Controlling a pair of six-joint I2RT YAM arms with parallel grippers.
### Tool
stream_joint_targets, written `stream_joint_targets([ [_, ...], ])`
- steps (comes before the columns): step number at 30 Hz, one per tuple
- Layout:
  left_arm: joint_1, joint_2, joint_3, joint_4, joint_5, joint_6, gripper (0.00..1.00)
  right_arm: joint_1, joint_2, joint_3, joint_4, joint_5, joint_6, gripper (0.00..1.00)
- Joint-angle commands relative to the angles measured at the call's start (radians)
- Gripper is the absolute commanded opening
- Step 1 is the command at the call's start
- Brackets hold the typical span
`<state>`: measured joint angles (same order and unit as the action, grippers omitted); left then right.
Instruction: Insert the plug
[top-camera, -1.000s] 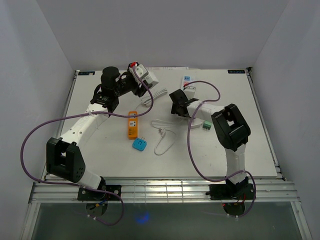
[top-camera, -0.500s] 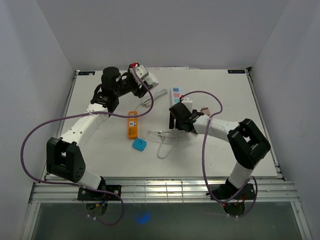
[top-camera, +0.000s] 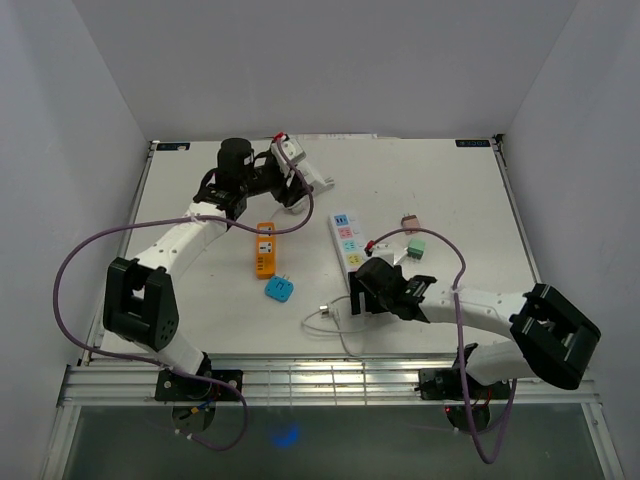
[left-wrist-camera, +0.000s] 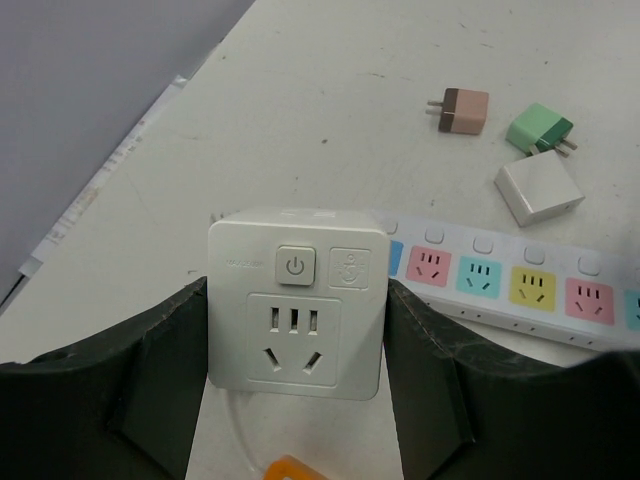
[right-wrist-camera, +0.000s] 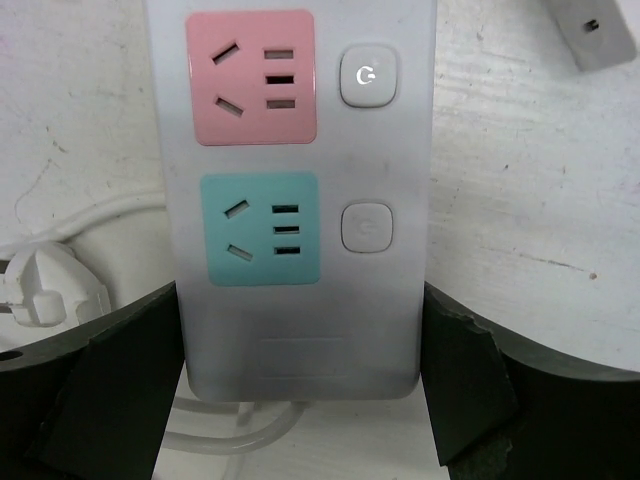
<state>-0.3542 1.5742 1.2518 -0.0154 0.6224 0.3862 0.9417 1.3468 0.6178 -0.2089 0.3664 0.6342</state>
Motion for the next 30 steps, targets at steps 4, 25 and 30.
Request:
stream_joint_targets([
  [4,-0.043,0.003,0.009,-0.004,0.076,-0.062,0.00,0.025,-0.083,-0.067,0.042,-0.021,-0.001,0.81],
  [25,-0.149,0.190,0.253,-0.383,-0.001,-0.103,0.00,0.025,-0.072,-0.093,0.140,0.100,-0.200,0.82],
  [30,-0.166,0.224,0.304,-0.399,-0.059,-0.135,0.00,0.025,-0.051,-0.092,0.151,0.092,-0.209,0.81],
])
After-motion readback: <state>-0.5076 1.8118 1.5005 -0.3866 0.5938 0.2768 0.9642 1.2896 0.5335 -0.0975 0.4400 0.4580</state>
